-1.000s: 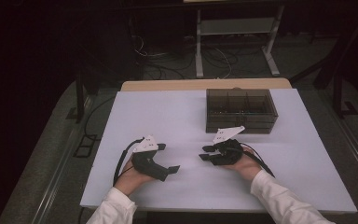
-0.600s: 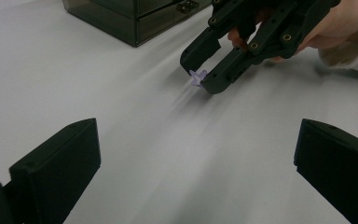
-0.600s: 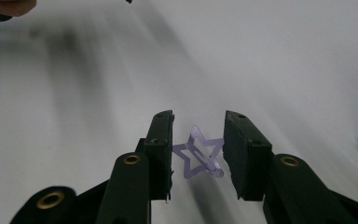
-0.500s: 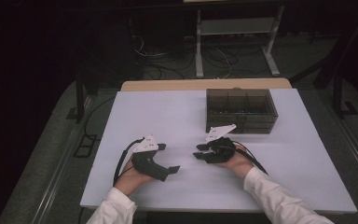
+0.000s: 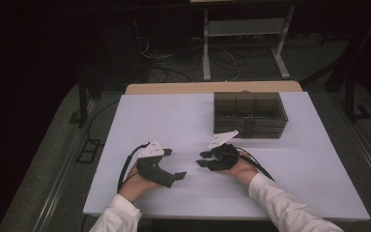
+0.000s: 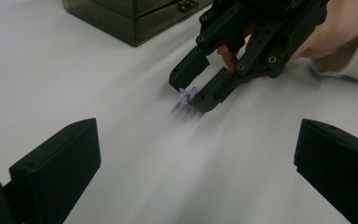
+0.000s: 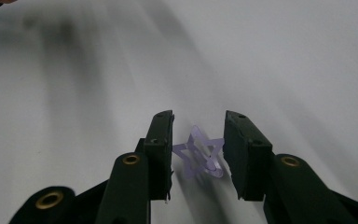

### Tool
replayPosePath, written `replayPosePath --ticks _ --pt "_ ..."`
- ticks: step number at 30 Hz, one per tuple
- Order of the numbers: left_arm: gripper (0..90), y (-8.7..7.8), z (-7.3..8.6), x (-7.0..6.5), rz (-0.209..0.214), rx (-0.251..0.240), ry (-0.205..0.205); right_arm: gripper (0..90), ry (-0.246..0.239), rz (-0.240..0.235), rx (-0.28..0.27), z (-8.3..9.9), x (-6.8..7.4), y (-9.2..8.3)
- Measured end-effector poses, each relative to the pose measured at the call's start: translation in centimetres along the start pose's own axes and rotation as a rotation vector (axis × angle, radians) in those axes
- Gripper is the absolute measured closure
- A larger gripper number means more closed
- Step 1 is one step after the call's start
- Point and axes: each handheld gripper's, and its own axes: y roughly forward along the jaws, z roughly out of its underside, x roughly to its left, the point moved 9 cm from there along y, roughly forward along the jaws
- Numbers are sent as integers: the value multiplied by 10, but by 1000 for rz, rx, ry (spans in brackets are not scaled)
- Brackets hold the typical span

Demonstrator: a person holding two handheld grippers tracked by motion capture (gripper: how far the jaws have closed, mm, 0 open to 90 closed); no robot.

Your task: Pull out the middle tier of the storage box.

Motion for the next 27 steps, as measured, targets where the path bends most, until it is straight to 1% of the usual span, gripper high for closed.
replayPosePath --ticks 4,8,9,11,16,18,19,27 --pt "0 0 0 0 0 0 1 619 -2 -1 6 1 1 2" --pt "0 0 0 0 1 0 0 588 1 1 3 1 1 2" --pt "0 0 0 0 1 0 0 565 6 3 0 1 0 2" --pt "0 0 0 0 1 0 0 558 9 0 0 1 0 2" --pt "0 0 0 0 2 -3 -1 496 14 1 -6 0 0 0" --pt "0 0 0 0 2 -4 -1 447 22 6 -14 -1 -2 -3" --pt "0 0 0 0 1 -4 0 437 25 8 -14 -1 -2 -4" --pt "0 -1 0 1 1 -5 0 402 39 10 -30 -3 -5 -16"
